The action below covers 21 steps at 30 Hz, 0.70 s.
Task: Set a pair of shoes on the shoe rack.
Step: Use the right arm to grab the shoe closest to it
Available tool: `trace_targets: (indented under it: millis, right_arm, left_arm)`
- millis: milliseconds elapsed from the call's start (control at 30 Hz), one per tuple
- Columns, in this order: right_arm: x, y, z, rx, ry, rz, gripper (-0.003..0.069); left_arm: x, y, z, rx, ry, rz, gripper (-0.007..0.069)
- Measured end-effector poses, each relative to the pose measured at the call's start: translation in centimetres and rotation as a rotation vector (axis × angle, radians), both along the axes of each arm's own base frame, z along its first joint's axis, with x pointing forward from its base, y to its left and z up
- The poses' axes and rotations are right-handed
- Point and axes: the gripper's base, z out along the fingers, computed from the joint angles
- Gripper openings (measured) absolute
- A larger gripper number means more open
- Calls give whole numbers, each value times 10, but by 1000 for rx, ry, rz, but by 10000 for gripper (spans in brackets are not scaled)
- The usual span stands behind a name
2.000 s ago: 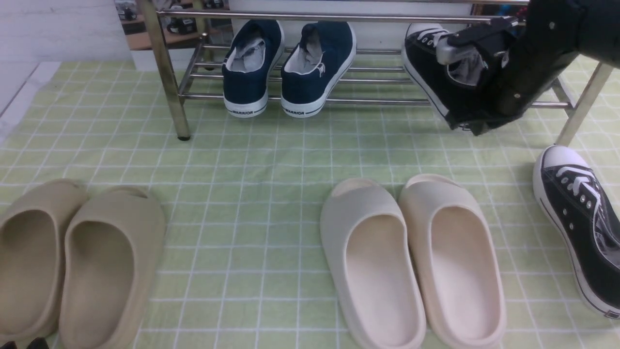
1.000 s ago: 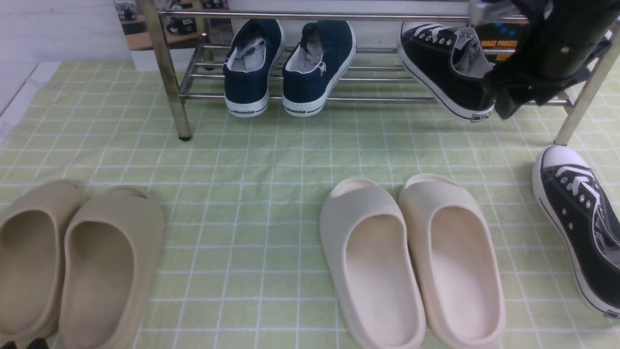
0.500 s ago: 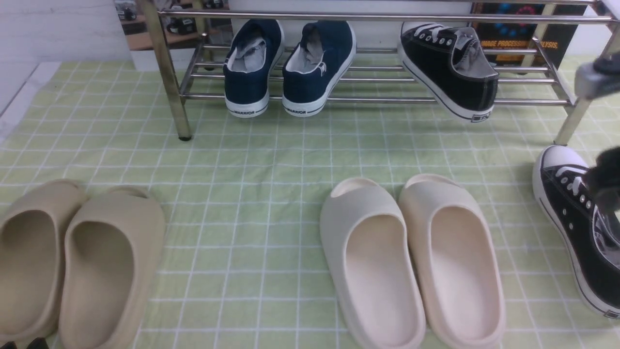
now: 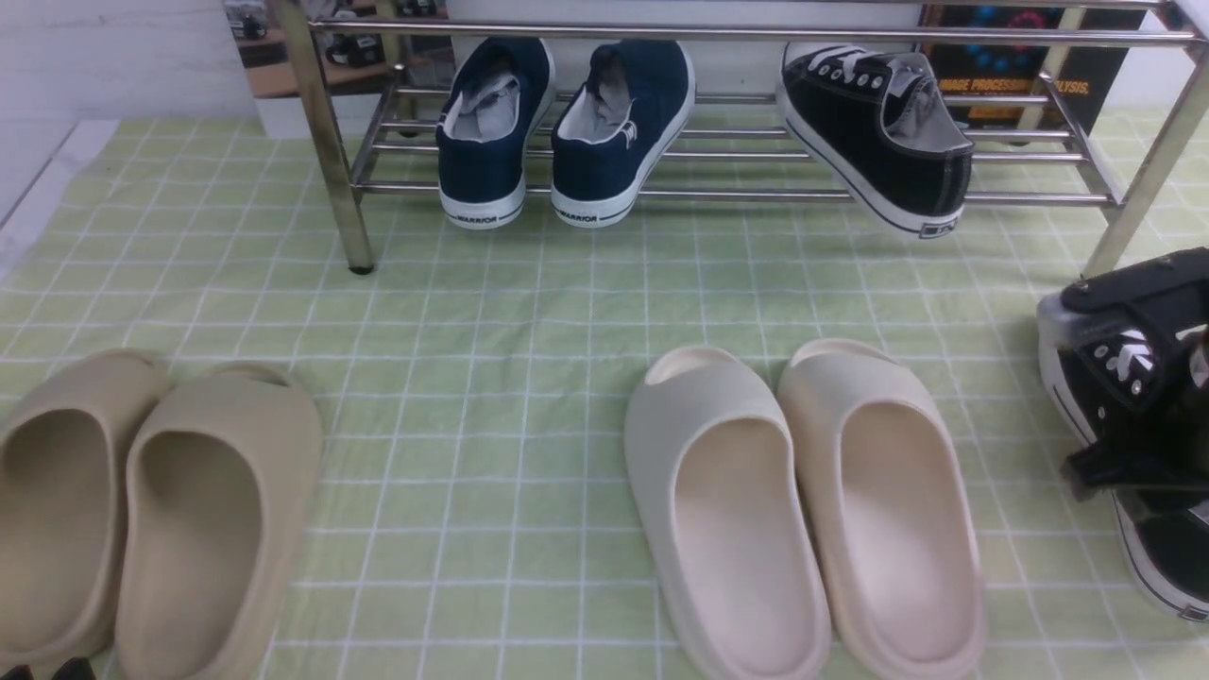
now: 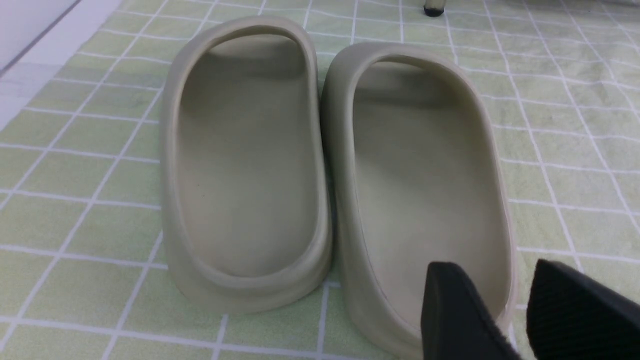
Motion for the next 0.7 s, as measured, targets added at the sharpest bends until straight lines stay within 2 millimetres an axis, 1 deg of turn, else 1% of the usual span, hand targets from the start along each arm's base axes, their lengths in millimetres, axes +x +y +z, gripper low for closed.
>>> trace_targets:
  millis: [33, 100, 200, 233, 333, 433, 500, 533, 633, 667, 700]
  right_arm:
    - [3, -2, -5, -29, -1, -27, 318]
    - [6, -7, -7, -54, -10, -66, 315]
    - [8, -12, -7, -59, -17, -81, 315]
    - [9, -16, -8, -54, -22, -95, 315]
    - [9, -20, -13, -36, -21, -106, 313]
    - [6, -21, -28, 4, 22, -97, 293]
    - [5, -18, -33, 32, 45, -71, 252]
    - [5, -17, -34, 41, 48, -59, 218]
    - [6, -15, -34, 50, 50, -28, 109]
    - [6, -15, -34, 54, 48, -22, 43]
    - [7, -15, -33, 54, 47, -21, 22]
  left_arm:
    - [0, 0, 0, 0, 0, 0, 239]
    - [0, 0, 0, 0, 0, 0, 239]
    - [0, 0, 0, 0, 0, 0, 239]
    - [0, 0, 0, 0, 0, 0, 239]
    - [0, 0, 0, 0, 0, 0, 239]
    - [0, 0, 0, 0, 0, 0, 239]
    - [0, 0, 0, 0, 0, 0, 239]
    - [0, 0, 0, 0, 0, 0, 239]
    - [0, 0, 0, 0, 0, 0, 239]
    - [0, 0, 0, 0, 0, 0, 239]
    - [0, 0, 0, 0, 0, 0, 239]
